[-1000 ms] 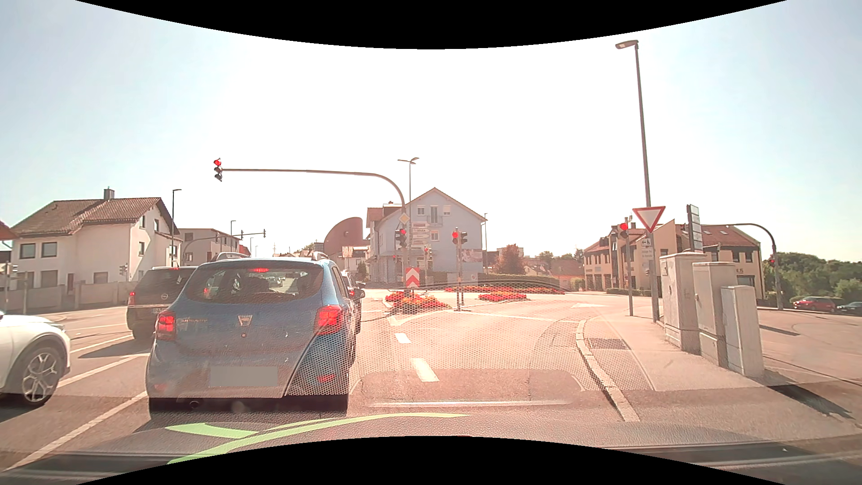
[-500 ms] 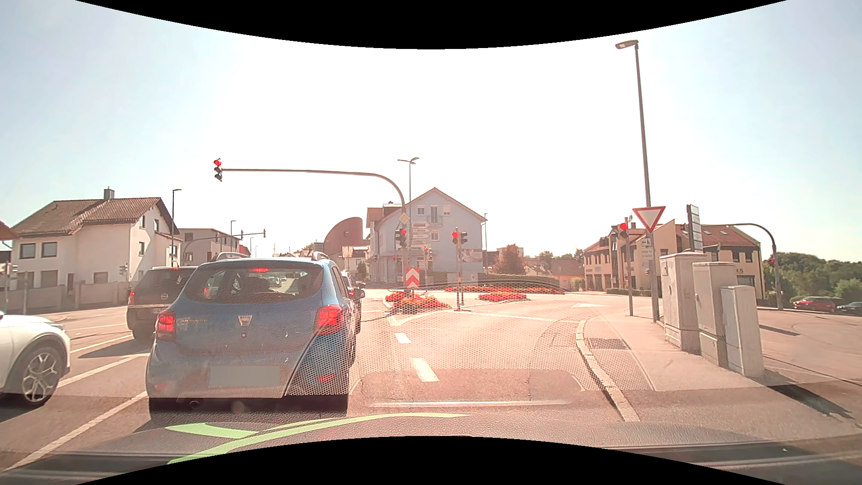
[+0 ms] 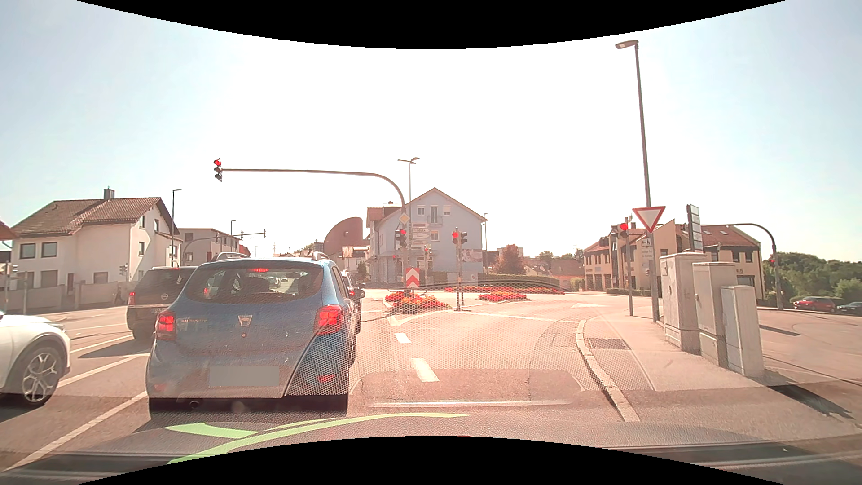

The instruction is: Follow the waypoints while adhering to traffic rules and regulations

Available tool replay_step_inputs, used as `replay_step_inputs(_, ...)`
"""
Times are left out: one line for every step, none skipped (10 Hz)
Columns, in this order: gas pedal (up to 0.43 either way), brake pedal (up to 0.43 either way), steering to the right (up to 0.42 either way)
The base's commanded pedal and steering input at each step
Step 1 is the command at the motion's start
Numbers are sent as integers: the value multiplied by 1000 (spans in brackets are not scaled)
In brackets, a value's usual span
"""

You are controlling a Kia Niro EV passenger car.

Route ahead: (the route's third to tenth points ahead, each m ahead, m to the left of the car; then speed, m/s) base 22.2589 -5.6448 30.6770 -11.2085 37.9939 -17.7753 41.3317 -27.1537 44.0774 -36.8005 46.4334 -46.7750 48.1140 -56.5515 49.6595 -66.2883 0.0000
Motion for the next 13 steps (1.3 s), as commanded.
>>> replay_step_inputs(0, 372, 73)
replay_step_inputs(0, 366, 73)
replay_step_inputs(0, 372, 73)
replay_step_inputs(0, 372, 73)
replay_step_inputs(0, 372, 73)
replay_step_inputs(0, 372, 73)
replay_step_inputs(0, 372, 73)
replay_step_inputs(0, 372, 73)
replay_step_inputs(0, 372, 73)
replay_step_inputs(0, 372, 73)
replay_step_inputs(0, 372, 73)
replay_step_inputs(0, 372, 73)
replay_step_inputs(0, 372, 73)
